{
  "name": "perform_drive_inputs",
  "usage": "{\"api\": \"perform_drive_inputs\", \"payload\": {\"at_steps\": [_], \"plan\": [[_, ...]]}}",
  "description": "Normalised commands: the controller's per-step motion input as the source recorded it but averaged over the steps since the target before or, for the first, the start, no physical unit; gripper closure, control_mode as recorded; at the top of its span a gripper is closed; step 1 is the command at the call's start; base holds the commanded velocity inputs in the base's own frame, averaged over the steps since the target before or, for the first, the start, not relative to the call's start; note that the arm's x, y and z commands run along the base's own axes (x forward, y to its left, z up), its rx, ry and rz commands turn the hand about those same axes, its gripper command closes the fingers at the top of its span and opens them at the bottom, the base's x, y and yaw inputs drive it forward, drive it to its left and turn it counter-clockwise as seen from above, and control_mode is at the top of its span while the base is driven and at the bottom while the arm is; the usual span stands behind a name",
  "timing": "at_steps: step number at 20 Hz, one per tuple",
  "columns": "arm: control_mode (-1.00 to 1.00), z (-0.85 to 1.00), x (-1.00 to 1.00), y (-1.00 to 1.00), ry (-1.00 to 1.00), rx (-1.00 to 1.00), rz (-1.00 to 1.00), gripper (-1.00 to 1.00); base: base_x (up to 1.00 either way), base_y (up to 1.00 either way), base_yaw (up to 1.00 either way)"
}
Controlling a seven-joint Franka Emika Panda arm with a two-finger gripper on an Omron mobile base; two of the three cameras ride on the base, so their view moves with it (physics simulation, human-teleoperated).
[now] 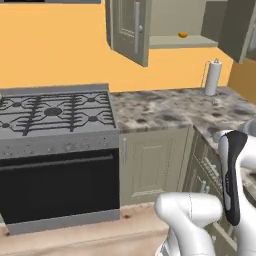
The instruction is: Open the cabinet. Pick the peach and peach from the cabinet and place them into the bowl. Then close the cabinet.
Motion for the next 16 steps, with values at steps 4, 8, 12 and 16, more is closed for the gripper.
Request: {"api": "perform_drive_inputs", "payload": {"at_steps": [4, 8, 12, 16], "plan": [[1.00, 0.00, 0.00, 0.00, 0.00, 0.00, 0.00, -1.00, 0.18, -0.04, 0.61], [1.00, 0.00, 0.00, 0.00, 0.00, 0.00, 0.00, -1.00, 0.29, -0.03, 0.00], [1.00, 0.00, 0.00, 0.00, 0.00, 0.00, 0.00, -1.00, 1.00, -0.37, 0.03], [1.00, 0.00, 0.00, 0.00, 0.00, 0.00, 0.00, -1.00, 1.00, -0.61, 0.06]]}}
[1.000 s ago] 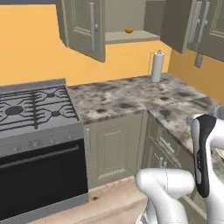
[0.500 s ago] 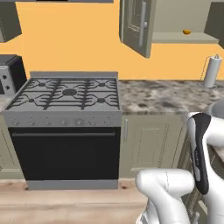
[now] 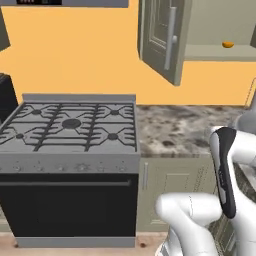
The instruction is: Open the cabinet. Pick the peach and peach from the cabinet and place them into the bowl. Then close the cabinet.
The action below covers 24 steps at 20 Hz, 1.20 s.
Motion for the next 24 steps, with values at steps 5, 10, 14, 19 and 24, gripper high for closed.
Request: {"api": "perform_drive_inputs", "payload": {"at_steps": [5, 10, 14, 19, 24], "plan": [[1.00, 0.00, 0.00, 0.00, 0.00, 0.00, 0.00, -1.00, -0.01, -0.98, 0.10], [1.00, 0.00, 0.00, 0.00, 0.00, 0.00, 0.00, -1.00, 0.14, -0.13, 0.01], [1.00, 0.00, 0.00, 0.00, 0.00, 0.00, 0.00, -1.00, 0.90, -0.05, 0.00], [1.00, 0.00, 0.00, 0.00, 0.00, 0.00, 0.00, -1.00, 0.20, -0.12, 0.00], [1.00, 0.00, 0.00, 0.00, 0.00, 0.00, 0.00, -1.00, -0.26, 0.00, 0.00]]}}
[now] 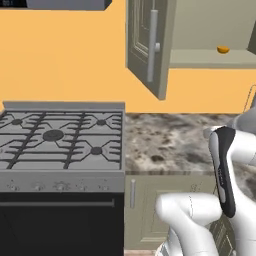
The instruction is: Open the cabinet. Pick the peach and peach from the cabinet and place them into the bowl. Then close the cabinet.
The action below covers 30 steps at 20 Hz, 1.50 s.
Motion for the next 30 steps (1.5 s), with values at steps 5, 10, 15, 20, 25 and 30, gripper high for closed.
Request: {"api": "perform_drive_inputs", "payload": {"at_steps": [5, 10, 15, 20, 25, 30], "plan": [[1.00, 0.00, 0.00, 0.00, 0.00, 0.00, 0.00, -1.00, -0.18, 0.00, 0.00], [1.00, 0.00, 0.00, 0.00, 0.00, 0.00, 0.00, -1.00, -0.02, -0.13, -0.08], [1.00, 0.00, 0.00, 0.00, 0.00, 0.00, 0.00, -1.00, -0.14, -0.31, -0.19], [1.00, 0.00, 0.00, 0.00, 0.00, 0.00, 0.00, -1.00, 0.00, 0.00, 0.00], [-1.00, 0.07, 0.00, 0.00, 0.00, 0.00, 0.00, -1.00, 0.00, 0.00, 0.00], [-1.00, 0.43, -0.01, 0.00, 0.00, 0.00, -0.02, -1.00, 0.00, 0.00, 0.00]]}}
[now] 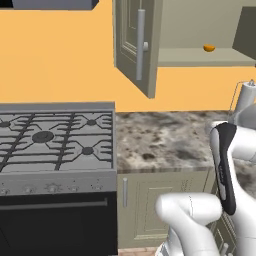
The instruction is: Open the cabinet. Pick the peach and peach from the cabinet and place them into the bowl. Then close the cabinet.
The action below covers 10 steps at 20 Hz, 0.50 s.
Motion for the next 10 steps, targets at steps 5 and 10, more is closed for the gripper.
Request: {"api": "perform_drive_inputs", "payload": {"at_steps": [5, 10], "plan": [[-1.00, 0.62, -0.20, 0.00, -0.09, 0.00, -0.05, -1.00, 0.00, 0.00, 0.00], [-1.00, 0.73, -0.34, 0.07, -0.31, -0.07, -0.02, -1.00, 0.00, 0.00, 0.00]]}}
